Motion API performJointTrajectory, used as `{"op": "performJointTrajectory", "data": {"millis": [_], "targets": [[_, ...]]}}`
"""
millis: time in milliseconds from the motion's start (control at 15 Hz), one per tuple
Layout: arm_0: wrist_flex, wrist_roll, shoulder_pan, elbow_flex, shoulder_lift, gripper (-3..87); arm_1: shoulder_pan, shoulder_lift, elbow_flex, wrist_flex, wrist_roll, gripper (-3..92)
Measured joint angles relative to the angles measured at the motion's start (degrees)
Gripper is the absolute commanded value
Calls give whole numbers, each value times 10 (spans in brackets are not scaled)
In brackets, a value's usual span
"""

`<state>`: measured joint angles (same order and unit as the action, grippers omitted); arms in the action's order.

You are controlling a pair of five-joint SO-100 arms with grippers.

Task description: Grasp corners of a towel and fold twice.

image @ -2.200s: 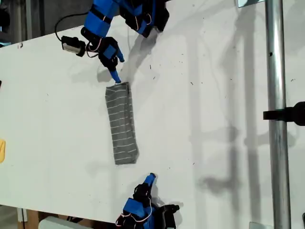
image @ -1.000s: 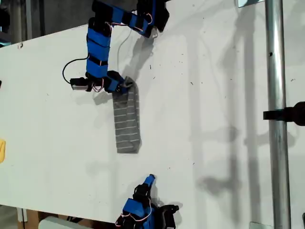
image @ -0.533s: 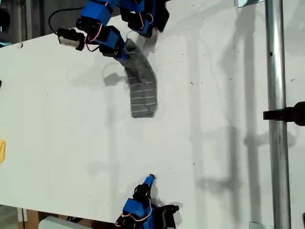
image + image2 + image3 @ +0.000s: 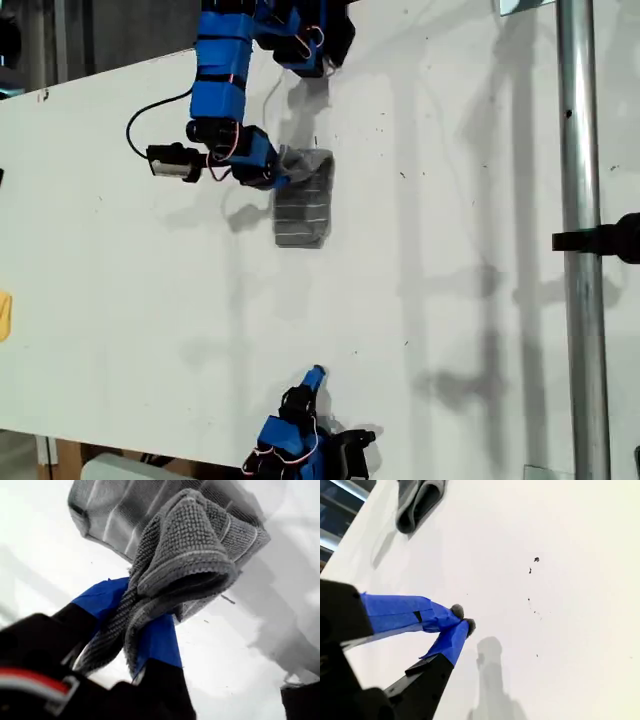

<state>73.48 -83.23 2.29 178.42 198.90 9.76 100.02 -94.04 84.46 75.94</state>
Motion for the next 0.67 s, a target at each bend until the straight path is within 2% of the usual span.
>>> {"op": "performJointTrajectory", "data": {"millis": [67,267,400,533,667], "targets": [[0,0,0,0,0,-25,0,-38,11,-25,-4,21],[0,-1,2,0,0,-5,-1,-107,16,-128,-23,390],[0,-5,5,0,0,-4,-1,-105,62,-180,-71,238],[0,-5,5,0,0,1,15,-54,89,-217,-116,194],[0,21,13,0,0,1,60,48,47,-218,-119,105]]}}
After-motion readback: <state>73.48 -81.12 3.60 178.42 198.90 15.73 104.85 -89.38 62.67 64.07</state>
